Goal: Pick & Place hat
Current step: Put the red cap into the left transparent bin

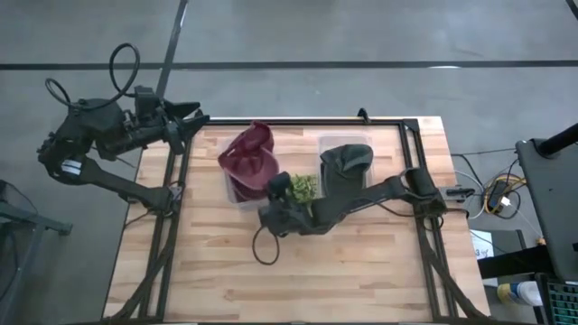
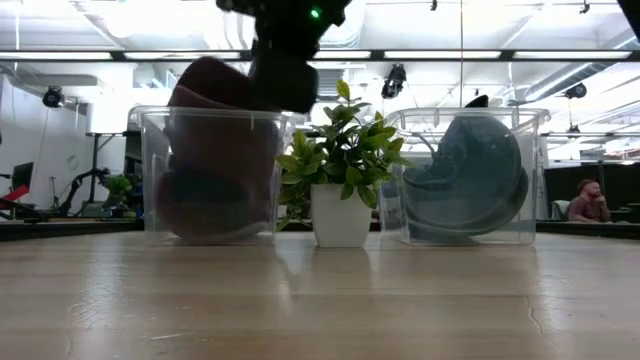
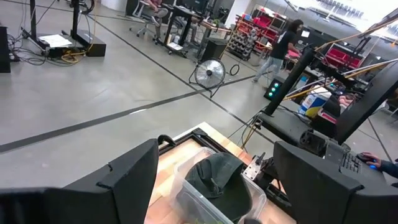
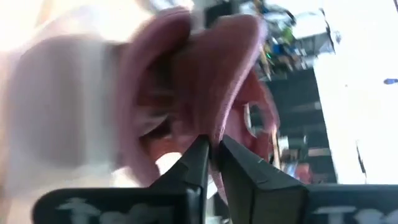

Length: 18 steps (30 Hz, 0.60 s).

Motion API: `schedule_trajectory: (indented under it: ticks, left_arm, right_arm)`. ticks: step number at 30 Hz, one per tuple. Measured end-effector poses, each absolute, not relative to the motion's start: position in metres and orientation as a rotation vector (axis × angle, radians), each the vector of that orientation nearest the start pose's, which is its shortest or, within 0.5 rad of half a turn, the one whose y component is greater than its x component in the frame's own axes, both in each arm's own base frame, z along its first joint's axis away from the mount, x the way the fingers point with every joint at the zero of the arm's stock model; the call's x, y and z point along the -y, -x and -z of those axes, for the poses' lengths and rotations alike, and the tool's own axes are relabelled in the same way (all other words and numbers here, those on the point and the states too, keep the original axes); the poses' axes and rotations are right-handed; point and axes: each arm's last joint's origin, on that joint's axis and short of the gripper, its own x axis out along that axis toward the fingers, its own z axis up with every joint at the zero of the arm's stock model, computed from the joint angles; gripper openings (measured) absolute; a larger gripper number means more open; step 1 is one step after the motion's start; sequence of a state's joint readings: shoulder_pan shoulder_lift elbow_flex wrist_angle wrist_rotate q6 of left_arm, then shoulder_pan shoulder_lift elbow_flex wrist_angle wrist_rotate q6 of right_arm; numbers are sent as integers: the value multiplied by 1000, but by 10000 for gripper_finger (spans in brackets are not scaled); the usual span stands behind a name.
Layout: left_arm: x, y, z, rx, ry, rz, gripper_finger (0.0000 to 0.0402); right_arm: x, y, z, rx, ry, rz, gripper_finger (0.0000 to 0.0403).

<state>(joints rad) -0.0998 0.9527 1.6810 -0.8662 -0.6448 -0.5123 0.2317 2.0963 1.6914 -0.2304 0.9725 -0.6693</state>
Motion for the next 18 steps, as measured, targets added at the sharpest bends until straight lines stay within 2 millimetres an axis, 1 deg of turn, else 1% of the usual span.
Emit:
schedule_trajectory:
  ticks: [3, 5, 7, 13, 18]
  left_arm:
    - [-7, -101, -514, 10, 447, -564, 310]
    - [-7, -101, -514, 10, 447, -563, 310]
    - [-7, -101, -514, 10, 447, -563, 310]
    - [-7, -101, -514, 7, 438, -563, 310]
    - [-7, -101, -514, 3, 425, -563, 310]
  right_arm:
    - [-83, -466, -255, -701, 867, 587, 51]
    - [-83, -469, -264, -652, 784, 602, 66]
    - [-83, -469, -269, -626, 714, 612, 82]
    - [-82, -465, -264, -654, 543, 581, 125]
    - [-87, -461, -258, -642, 417, 599, 164]
